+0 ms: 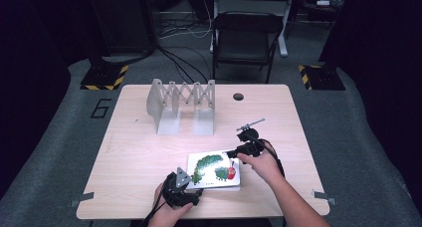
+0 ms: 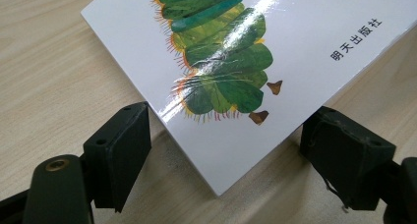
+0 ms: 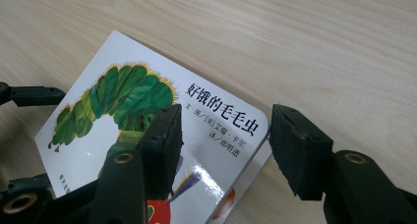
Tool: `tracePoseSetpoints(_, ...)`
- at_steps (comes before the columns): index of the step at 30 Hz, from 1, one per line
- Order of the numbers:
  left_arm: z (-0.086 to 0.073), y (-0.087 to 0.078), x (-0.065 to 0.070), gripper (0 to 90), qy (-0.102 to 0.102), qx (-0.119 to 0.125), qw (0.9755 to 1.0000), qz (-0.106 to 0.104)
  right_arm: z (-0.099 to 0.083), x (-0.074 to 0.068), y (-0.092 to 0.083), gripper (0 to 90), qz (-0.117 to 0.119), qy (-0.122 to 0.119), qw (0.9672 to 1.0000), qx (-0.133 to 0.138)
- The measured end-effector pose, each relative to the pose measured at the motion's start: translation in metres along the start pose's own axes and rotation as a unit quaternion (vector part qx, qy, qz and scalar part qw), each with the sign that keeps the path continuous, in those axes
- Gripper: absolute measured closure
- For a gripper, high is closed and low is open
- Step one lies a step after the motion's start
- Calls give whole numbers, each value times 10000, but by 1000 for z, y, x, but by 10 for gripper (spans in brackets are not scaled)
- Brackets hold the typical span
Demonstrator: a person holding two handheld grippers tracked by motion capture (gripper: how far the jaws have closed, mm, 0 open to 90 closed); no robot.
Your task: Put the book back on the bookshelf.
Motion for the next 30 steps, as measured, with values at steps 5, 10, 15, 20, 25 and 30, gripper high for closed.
tracePoseSetpoints(5, 0, 0, 1, 198, -28, 37, 10000, 35, -2, 3, 2, 465, -3, -15, 10000, -51)
tracePoseSetpoints(10, -1, -1, 1, 203, -24, 49, 10000, -11, -3, 6, 5, 467, 41, 62, 10000, -56)
tracePoseSetpoints(15, -1, 0, 1, 204, -35, 61, 10000, -11, -5, 11, 8, 469, 104, 163, 9998, -39)
tracePoseSetpoints(20, -1, 0, 1, 205, -53, 89, 9999, 40, -5, 11, 9, 469, 114, 222, 9997, -35)
tracePoseSetpoints(25, -1, 0, 1, 206, -50, 90, 9999, 40, -5, 12, 9, 470, 137, 248, 9996, -37)
tracePoseSetpoints(30, -1, -1, 0, 216, 3, 62, 10000, 15, -6, 14, 11, 464, 161, 303, 9994, -49)
Point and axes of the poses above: each handheld gripper's, and its own axes: y roughly forward along the jaws, z roughly out of its top, x roughly to its right, the point moved 5 cm from there along y, roughly forward along the jaws, and after that the axes turned 8 degrees about z, right-handed, at the moved point
